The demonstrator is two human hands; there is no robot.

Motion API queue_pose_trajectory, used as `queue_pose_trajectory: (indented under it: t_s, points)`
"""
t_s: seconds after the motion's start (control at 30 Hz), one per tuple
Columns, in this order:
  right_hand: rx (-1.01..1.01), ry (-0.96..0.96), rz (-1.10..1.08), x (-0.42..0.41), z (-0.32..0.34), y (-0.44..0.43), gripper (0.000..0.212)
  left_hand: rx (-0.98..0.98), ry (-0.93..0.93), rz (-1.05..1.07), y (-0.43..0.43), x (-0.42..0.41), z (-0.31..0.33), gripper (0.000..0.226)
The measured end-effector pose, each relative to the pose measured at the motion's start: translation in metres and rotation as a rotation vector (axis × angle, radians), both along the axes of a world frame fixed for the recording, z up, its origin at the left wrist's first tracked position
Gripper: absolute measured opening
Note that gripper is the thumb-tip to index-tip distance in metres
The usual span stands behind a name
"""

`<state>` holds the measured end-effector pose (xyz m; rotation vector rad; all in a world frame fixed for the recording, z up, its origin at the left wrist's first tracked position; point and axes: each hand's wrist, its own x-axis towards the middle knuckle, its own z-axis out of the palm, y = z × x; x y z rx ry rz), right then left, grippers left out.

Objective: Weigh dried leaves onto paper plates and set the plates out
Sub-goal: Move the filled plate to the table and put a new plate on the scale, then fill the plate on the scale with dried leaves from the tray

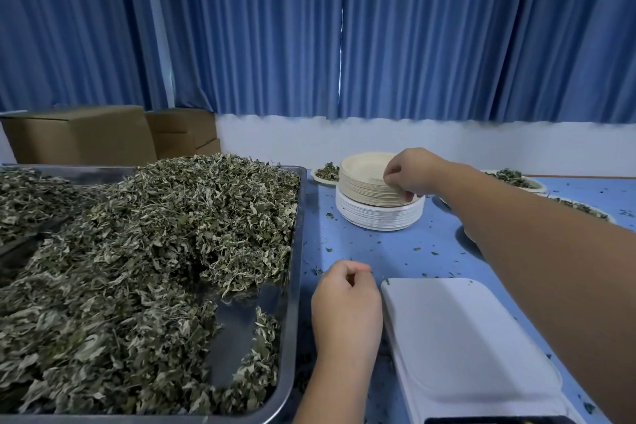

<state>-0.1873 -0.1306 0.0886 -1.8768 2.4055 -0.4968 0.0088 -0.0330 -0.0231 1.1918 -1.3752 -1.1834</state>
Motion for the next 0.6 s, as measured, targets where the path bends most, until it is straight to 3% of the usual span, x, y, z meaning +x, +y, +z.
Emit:
queue_pose_trajectory:
  t_s: [0.6]
  points:
    - [-0.125, 0.079, 0.017, -0.002, 0.009, 0.003, 0.027, -0.002, -0.045, -0.006, 0.0, 0.0, -0.001, 0.02]
